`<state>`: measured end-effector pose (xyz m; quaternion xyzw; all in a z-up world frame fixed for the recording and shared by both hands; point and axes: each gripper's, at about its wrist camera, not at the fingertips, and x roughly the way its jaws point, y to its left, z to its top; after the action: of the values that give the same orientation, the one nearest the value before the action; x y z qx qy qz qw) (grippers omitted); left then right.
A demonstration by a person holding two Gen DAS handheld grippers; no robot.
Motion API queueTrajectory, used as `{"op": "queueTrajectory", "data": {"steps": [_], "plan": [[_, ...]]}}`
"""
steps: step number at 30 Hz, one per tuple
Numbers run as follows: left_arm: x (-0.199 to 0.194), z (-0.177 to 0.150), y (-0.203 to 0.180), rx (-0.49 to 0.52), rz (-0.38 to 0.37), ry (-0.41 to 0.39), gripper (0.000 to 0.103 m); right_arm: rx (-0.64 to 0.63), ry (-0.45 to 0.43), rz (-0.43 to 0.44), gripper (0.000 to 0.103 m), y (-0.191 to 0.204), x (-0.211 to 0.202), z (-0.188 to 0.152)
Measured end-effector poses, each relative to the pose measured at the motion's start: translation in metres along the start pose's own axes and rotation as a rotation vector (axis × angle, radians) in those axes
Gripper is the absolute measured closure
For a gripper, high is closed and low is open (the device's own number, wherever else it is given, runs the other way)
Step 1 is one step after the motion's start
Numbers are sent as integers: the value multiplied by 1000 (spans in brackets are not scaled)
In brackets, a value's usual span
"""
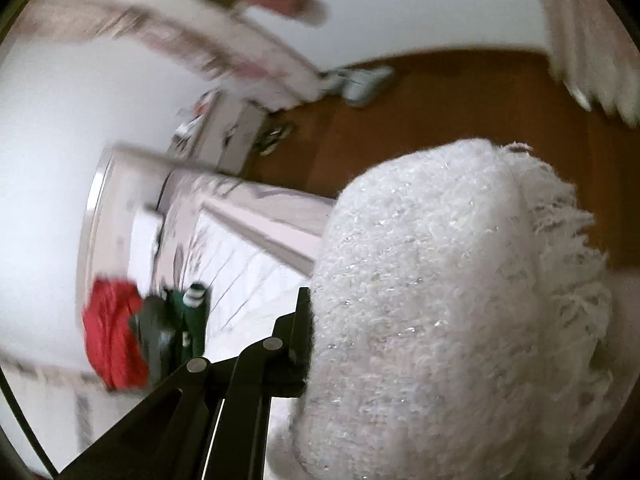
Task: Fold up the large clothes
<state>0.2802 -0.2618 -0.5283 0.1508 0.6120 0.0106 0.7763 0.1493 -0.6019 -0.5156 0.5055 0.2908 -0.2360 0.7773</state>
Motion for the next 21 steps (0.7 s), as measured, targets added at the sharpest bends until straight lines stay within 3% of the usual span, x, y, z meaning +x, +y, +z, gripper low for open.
{"op": "queueTrajectory", "data": {"steps": [5, 11, 16, 21], "plan": [[-11, 10, 35, -74, -75, -10, 0, -233, 49, 1, 96, 95, -8, -11], [-7, 11, 111, -191, -79, 1, 0, -563, 153, 39, 96, 230, 10, -84], [19, -17, 217, -352, -4, 55, 0, -816, 323, 78, 96, 310, 55, -198], [52, -58, 309, -460, 101, 110, 0, -1061, 538, 57, 96, 346, 131, -355]]}}
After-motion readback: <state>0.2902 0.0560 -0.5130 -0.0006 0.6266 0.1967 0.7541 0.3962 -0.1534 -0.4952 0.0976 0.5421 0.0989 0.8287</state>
